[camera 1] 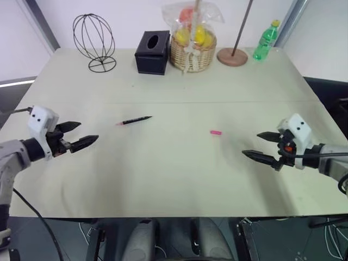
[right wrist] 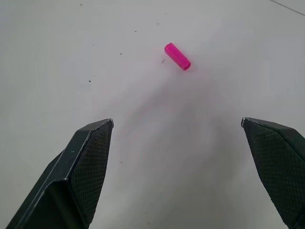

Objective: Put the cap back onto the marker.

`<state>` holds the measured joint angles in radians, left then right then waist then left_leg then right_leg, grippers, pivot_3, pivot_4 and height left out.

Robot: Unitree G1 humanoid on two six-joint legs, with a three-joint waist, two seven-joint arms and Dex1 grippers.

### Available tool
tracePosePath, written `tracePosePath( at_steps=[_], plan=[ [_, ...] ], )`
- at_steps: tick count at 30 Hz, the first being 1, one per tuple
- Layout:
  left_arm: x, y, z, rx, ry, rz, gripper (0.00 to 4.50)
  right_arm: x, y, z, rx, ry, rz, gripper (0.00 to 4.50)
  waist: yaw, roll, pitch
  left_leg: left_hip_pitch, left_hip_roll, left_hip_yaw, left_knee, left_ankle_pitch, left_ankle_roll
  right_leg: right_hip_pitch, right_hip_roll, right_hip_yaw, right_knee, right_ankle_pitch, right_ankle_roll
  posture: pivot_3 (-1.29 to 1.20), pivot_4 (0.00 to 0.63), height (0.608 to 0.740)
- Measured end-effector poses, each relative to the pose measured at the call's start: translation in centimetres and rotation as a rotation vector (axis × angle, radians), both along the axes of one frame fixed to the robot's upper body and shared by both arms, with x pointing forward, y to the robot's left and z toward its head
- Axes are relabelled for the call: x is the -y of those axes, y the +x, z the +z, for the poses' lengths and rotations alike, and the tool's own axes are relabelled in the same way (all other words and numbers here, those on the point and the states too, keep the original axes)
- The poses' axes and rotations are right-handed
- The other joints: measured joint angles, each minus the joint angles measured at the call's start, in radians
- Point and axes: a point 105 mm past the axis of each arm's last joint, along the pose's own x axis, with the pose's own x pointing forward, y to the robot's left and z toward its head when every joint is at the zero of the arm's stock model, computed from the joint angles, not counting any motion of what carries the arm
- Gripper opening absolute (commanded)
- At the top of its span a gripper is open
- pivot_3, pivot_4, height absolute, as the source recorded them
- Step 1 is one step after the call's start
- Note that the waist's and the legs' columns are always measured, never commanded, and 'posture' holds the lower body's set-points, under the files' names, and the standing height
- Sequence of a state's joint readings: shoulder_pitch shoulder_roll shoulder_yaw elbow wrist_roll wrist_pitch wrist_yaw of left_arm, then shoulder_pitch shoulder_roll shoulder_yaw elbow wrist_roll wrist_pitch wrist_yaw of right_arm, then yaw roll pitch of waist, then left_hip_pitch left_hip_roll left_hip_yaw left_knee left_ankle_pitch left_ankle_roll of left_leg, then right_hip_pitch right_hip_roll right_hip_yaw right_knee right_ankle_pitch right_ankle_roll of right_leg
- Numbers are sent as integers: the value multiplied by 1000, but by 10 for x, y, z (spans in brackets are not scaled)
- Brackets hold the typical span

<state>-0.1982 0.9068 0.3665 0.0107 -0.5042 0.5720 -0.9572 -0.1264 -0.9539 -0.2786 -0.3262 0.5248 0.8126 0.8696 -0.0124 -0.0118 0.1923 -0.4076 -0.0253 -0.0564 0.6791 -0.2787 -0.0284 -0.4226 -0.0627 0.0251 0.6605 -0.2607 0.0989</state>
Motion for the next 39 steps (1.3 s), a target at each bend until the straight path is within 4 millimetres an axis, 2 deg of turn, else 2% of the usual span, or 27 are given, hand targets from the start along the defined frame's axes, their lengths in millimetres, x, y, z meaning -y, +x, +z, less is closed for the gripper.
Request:
tracePosePath(
  at_steps=[34, 39],
  plan=[
    [-3, 8, 2, 24, 32, -6, 4488, 1, 4, 1, 35, 5, -17, 4452, 1, 0, 0, 0, 0, 0, 0, 0, 0, 0, 0, 0, 0, 0, 0, 0, 150, 740],
    [-4, 25, 17, 105, 42, -27, 4488, 1, 6, 2, 44, -26, 1, 4452, 3, 0, 0, 0, 0, 0, 0, 0, 0, 0, 0, 0, 0, 0, 0, 0, 150, 740]
  ],
)
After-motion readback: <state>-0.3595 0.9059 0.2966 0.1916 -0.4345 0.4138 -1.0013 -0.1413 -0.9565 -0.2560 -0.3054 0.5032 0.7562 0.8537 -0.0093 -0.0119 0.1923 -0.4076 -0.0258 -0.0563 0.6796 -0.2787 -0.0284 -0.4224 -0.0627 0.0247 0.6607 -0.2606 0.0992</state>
